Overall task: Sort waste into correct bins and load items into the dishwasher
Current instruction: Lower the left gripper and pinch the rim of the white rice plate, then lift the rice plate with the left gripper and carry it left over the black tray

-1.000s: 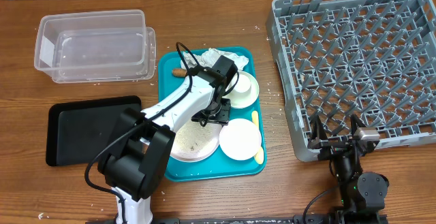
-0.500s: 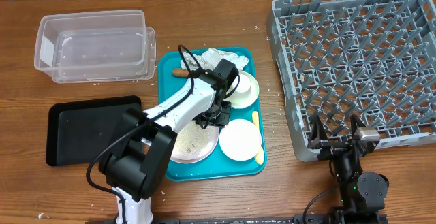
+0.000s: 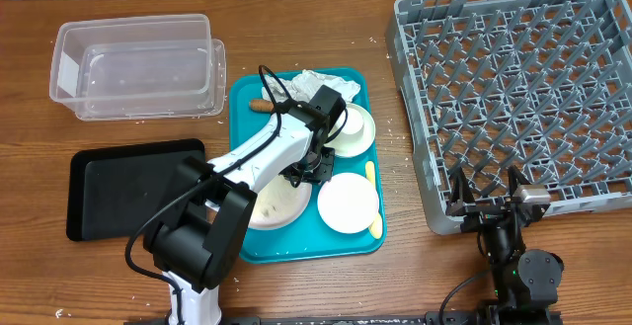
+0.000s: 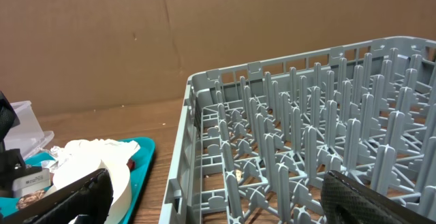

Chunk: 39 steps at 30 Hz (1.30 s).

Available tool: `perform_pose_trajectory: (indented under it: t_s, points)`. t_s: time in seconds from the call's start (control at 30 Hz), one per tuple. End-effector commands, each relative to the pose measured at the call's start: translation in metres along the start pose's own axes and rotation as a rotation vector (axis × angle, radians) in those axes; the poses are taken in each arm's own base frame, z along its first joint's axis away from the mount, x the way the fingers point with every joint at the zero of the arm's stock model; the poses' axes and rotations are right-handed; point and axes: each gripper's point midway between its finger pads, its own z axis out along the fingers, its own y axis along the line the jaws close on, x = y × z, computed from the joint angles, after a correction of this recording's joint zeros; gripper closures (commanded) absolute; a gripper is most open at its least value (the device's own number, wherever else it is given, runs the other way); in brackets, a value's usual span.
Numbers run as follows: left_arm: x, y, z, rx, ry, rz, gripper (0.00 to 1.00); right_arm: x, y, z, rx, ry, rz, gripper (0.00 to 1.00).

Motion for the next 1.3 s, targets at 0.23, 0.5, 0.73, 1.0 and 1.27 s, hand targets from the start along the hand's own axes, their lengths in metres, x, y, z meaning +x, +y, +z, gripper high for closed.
perform_pose_trajectory:
  t_s: [0.23,0.5,0.73,1.0,1.27]
  points:
    - [0.004,0.002,0.005,-0.016,0.019,0.019,0.92,0.001,-0.003,0.0,0.012,-0.007,0.0,0.0]
    - [0.006,0.002,0.005,-0.019,0.026,0.019,0.96,0.001,-0.003,0.0,0.012,-0.007,0.0,0.0]
    - [0.009,0.003,0.004,-0.024,0.038,0.017,0.96,0.001,-0.003,0.0,0.012,-0.008,0.0,0.0]
    - [0.004,0.002,-0.008,-0.028,0.035,-0.012,0.96,0.001,-0.003,0.0,0.012,-0.007,0.0,0.0]
    - [0.0,0.012,-0.02,-0.098,0.024,-0.028,0.96,0.001,-0.003,0.0,0.012,-0.008,0.0,0.0]
